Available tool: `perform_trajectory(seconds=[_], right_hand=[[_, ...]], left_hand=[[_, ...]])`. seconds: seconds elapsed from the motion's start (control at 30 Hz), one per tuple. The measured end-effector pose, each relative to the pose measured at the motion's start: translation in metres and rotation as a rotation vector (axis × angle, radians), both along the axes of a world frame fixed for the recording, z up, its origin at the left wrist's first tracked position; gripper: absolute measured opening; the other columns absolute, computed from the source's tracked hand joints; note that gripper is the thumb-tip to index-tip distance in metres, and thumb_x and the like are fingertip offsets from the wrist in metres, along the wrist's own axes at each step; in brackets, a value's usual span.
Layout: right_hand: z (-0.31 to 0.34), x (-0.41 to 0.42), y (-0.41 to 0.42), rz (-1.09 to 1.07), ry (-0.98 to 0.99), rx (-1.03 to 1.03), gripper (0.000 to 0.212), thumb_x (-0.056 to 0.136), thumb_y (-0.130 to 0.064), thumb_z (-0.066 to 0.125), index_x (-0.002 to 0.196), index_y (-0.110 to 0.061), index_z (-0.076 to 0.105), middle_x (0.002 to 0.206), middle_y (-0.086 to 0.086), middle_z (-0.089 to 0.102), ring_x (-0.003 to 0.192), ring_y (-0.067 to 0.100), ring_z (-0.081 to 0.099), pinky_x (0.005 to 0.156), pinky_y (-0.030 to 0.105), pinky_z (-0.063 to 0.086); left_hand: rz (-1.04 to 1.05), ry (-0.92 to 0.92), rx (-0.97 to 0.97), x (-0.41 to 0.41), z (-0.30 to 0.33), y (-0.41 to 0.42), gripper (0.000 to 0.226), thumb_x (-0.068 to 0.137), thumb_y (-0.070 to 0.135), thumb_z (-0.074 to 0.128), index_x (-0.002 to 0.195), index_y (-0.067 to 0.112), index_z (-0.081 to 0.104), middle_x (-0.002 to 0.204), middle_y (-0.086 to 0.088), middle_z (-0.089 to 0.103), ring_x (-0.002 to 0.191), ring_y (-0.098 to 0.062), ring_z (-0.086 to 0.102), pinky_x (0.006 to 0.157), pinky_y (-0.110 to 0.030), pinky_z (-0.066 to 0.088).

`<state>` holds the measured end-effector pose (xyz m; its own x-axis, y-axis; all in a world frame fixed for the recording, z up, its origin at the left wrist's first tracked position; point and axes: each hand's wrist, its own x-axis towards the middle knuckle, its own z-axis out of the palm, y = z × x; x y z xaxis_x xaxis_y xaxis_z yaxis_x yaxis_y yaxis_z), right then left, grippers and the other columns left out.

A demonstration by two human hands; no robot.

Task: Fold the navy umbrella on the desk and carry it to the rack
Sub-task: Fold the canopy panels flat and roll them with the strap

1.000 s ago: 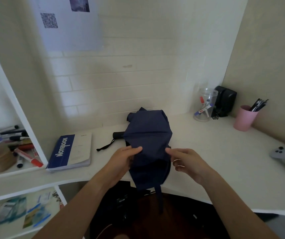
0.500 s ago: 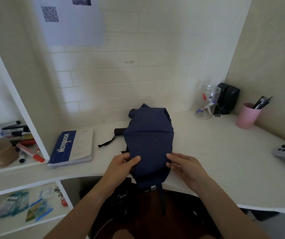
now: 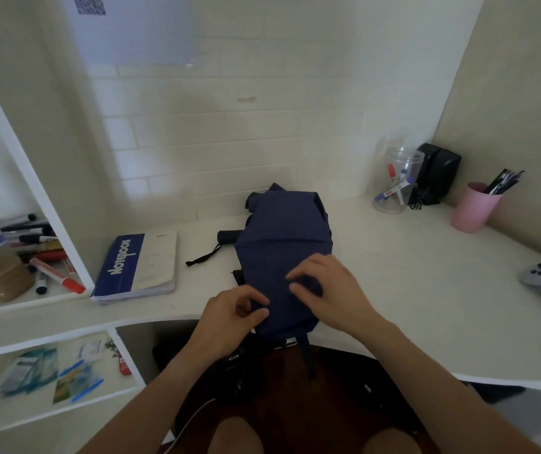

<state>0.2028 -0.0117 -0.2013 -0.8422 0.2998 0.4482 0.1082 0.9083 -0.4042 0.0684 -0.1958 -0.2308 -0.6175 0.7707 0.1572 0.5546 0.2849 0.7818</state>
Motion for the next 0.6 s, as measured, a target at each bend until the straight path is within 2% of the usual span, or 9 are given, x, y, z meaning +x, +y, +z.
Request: perform_trajectory(seconds=[0.1,0.2,0.3,0.33,0.37,0.43,0.5,0.53,0.6], right_hand=[[-0.011,0.007,0.005,0.047,-0.114,0.043,0.035,0.082,-0.049,0.069,0.113,-0.035,0.067,0.115,-0.017,0.061,0.108,0.006,0.051,0.094,0.025,0.047],[-0.019,0.016,0.007,0.07,-0.142,0.062,0.035,0.081,-0.05,0.067,0.112,-0.034,0.069,0.115,-0.018,0.062,0.109,0.005,0.052,0.094,0.027,0.049],[-0.026,0.023,0.008,0.103,-0.201,0.061,0.028,0.086,-0.049,0.066,0.108,-0.033,0.074,0.113,-0.017,0.062,0.107,0.003,0.052,0.094,0.027,0.049],[-0.029,0.025,0.009,0.111,-0.214,0.073,0.027,0.087,-0.048,0.066,0.107,-0.033,0.075,0.113,-0.017,0.062,0.108,0.003,0.052,0.095,0.026,0.048],[-0.031,0.025,0.008,0.114,-0.22,0.081,0.026,0.088,-0.048,0.065,0.107,-0.033,0.075,0.114,-0.017,0.062,0.108,0.003,0.052,0.095,0.026,0.048],[-0.033,0.025,0.008,0.109,-0.231,0.093,0.025,0.088,-0.048,0.064,0.107,-0.034,0.075,0.114,-0.017,0.062,0.109,0.004,0.051,0.094,0.025,0.048],[-0.034,0.024,0.008,0.11,-0.246,0.106,0.026,0.088,-0.049,0.063,0.106,-0.034,0.075,0.113,-0.017,0.062,0.108,0.004,0.051,0.094,0.026,0.048],[-0.034,0.024,0.008,0.115,-0.255,0.106,0.026,0.089,-0.05,0.062,0.105,-0.034,0.075,0.113,-0.017,0.062,0.107,0.004,0.052,0.094,0.027,0.049],[-0.03,0.021,0.01,0.117,-0.23,0.08,0.026,0.09,-0.05,0.059,0.101,-0.033,0.075,0.11,-0.016,0.063,0.104,0.003,0.053,0.092,0.03,0.05]], left_hand=[[-0.054,-0.153,0.055,-0.001,0.0,-0.003,0.019,0.086,0.021,0.081,0.101,0.032,0.077,0.098,0.009,0.074,0.086,-0.006,0.069,0.075,-0.02,0.056],[-0.083,-0.297,0.064,-0.001,0.001,-0.009,0.027,0.08,0.018,0.085,0.105,0.027,0.077,0.089,0.002,0.075,0.085,-0.009,0.072,0.077,-0.02,0.056],[-0.142,-0.268,-0.023,-0.004,0.002,-0.014,0.014,0.086,0.031,0.08,0.098,0.024,0.078,0.078,0.003,0.077,0.075,-0.011,0.074,0.078,-0.024,0.058],[-0.14,-0.201,-0.045,-0.003,0.004,-0.013,0.014,0.089,0.037,0.076,0.092,0.024,0.077,0.072,0.004,0.077,0.07,-0.009,0.073,0.075,-0.022,0.057],[-0.09,-0.052,-0.063,-0.004,0.004,-0.01,0.02,0.091,0.044,0.071,0.087,0.025,0.076,0.066,0.006,0.074,0.064,-0.007,0.07,0.071,-0.02,0.055],[0.03,0.39,-0.029,-0.005,0.007,0.003,0.023,0.097,0.048,0.06,0.089,0.029,0.071,0.071,0.011,0.069,0.068,-0.004,0.063,0.071,-0.021,0.05],[-0.051,0.71,-0.004,-0.007,0.005,0.018,0.027,0.102,0.044,0.05,0.113,0.029,0.068,0.106,0.007,0.068,0.098,-0.01,0.061,0.088,-0.03,0.05],[-0.131,0.8,-0.079,-0.01,-0.001,0.025,0.036,0.104,0.045,0.044,0.13,0.03,0.062,0.129,0.003,0.064,0.118,-0.015,0.057,0.102,-0.036,0.046],[-0.249,0.836,-0.288,-0.016,-0.014,0.031,0.052,0.105,0.053,0.027,0.154,0.035,0.038,0.164,0.001,0.034,0.15,-0.02,0.03,0.122,-0.043,0.028]])
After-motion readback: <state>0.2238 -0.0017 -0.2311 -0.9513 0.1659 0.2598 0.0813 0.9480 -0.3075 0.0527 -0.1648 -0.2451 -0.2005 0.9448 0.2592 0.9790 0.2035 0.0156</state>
